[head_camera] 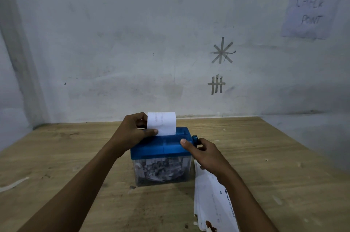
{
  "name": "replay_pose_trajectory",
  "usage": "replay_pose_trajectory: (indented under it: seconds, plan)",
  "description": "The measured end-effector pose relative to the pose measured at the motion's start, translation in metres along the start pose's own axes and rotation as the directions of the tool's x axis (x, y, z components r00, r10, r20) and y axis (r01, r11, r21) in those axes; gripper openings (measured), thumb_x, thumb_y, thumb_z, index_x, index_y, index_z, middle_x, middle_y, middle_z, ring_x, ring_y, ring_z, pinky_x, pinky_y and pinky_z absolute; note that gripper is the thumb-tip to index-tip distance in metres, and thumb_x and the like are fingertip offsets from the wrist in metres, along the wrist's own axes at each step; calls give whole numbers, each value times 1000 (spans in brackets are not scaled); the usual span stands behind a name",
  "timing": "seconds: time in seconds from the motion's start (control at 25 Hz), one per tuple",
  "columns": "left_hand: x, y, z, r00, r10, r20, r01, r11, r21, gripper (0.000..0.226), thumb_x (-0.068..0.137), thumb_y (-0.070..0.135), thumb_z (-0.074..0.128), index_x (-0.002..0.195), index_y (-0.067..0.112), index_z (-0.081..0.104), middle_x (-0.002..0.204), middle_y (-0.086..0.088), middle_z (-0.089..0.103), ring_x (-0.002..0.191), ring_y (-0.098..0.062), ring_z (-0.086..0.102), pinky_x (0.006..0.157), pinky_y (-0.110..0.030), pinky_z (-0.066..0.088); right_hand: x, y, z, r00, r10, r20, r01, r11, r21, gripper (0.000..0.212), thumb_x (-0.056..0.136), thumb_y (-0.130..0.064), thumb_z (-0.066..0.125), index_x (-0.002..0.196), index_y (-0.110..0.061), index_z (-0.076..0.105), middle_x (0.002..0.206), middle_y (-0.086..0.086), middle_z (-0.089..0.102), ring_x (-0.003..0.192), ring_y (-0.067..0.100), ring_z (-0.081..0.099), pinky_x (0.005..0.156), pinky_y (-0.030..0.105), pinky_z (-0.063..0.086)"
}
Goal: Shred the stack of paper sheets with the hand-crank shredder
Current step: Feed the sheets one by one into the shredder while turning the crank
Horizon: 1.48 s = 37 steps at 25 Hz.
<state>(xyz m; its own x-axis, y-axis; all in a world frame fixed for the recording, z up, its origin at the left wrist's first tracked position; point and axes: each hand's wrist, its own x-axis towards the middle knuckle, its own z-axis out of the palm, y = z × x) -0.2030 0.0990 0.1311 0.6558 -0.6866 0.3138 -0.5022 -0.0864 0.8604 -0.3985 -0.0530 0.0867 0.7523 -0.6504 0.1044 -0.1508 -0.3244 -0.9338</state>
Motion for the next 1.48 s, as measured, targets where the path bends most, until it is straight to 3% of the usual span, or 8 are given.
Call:
replay_pose_trajectory:
  seconds: [0.36,0.56,0.76,0.88,1.0,1.16,1.28,1.48]
  plan:
    - [-5,-2,7,997,-64,-52,60,996,-68,21,81,6,82,93,9,65,103,-6,75,95,-22,71,79,-34,60,8,-8,-11,996,21,-83,-38,976,-216,70,71,-75,71,115,-30,39,110,4,63,93,18,65,72,31,51]
    - [-7,-5,19,989,-81,-120,69,993,-97,20,84,4,77,97,7,63,96,-4,74,92,-25,70,81,-39,60,5,-22,-12,980,-191,-53,145,874,-463,47,84,-66,63,102,-24,52,95,-6,61,78,10,62,66,33,56]
    - [-10,-16,29,977,7,-212,-4,1000,15,31,80,31,84,100,25,63,103,8,71,95,-13,68,86,-46,59,24,-40,-27,989,-131,69,145,771,-621,54,74,-74,68,86,-22,55,95,-2,65,85,16,62,70,33,49]
    - [-10,-17,28,974,31,-224,-27,999,24,35,79,33,85,103,23,63,106,8,70,99,-13,67,88,-47,58,38,-59,-33,985,-52,163,142,782,-608,56,71,-65,78,83,-14,57,97,10,69,83,24,63,64,31,43]
    - [-11,-19,28,974,33,-226,-29,999,22,33,80,32,84,103,21,63,106,5,70,99,-14,67,87,-45,59,34,-60,-54,944,59,324,145,808,-571,52,76,-51,82,110,-17,61,94,1,63,72,15,58,55,26,47]
    - [-10,-21,29,978,43,-205,-38,999,27,35,82,31,83,109,21,62,110,5,70,102,-14,67,89,-44,58,26,-21,-73,929,-182,322,276,921,-276,38,83,-34,79,119,-27,69,129,-11,63,110,5,63,92,25,55]
    - [-7,-23,30,976,44,-211,-37,999,39,37,82,34,83,110,24,62,111,5,70,102,-15,66,89,-48,58,29,-12,-68,918,-280,279,324,938,-125,31,83,-31,74,112,-20,74,110,-7,75,104,10,69,94,32,57]
    - [-8,-26,31,977,51,-209,-42,998,47,36,83,35,81,110,27,61,112,8,69,105,-15,65,89,-48,57,45,-24,-67,929,-262,261,306,941,-145,36,91,-40,62,101,-9,78,96,3,78,91,16,74,82,36,61]
